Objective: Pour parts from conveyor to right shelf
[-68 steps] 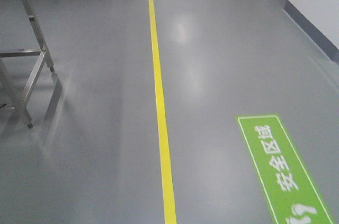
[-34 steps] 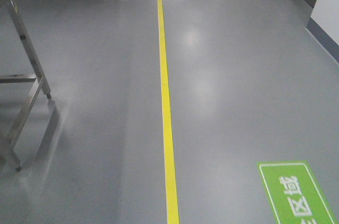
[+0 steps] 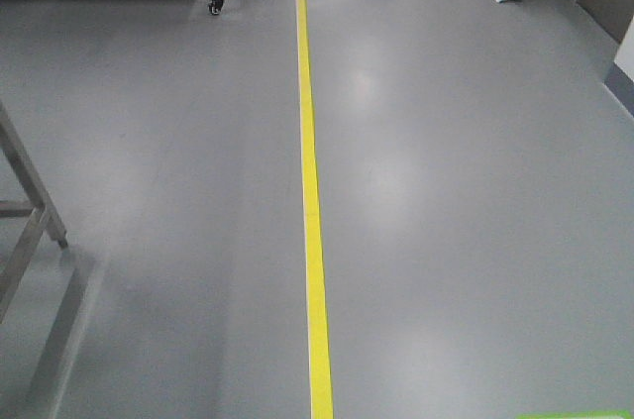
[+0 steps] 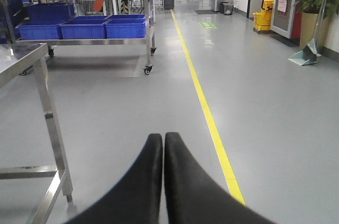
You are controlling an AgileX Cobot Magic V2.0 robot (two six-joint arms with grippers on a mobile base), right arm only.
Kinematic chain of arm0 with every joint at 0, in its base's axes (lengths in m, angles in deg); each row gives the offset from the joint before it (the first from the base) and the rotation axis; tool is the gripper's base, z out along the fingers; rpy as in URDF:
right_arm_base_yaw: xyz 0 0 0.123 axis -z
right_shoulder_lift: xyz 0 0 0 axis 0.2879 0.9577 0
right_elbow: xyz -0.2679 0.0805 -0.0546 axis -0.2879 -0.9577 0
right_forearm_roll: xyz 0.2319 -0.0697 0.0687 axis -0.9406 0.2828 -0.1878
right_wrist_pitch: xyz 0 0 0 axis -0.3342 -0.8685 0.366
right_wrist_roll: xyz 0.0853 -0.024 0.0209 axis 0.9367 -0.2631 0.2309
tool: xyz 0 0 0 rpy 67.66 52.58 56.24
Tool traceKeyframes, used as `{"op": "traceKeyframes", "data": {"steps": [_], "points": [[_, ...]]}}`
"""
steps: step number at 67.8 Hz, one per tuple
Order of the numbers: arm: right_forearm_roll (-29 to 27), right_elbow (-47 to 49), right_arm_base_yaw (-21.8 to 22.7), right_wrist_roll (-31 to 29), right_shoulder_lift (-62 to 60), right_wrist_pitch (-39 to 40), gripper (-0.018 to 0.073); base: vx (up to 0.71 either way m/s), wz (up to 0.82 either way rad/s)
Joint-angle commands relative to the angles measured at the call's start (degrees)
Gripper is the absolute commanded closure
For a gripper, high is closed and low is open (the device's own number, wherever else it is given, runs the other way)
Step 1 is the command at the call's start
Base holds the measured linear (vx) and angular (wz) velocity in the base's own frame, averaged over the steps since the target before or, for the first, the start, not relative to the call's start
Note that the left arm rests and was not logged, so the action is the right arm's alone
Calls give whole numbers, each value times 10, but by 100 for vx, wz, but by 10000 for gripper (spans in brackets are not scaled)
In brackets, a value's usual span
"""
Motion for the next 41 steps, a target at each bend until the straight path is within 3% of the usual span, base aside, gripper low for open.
{"op": "traceKeyframes", "data": {"steps": [1,41], "points": [[-1,16,2,1,5,47,565,68,5],[-1,16,2,1,5,47,565,70,11]]}}
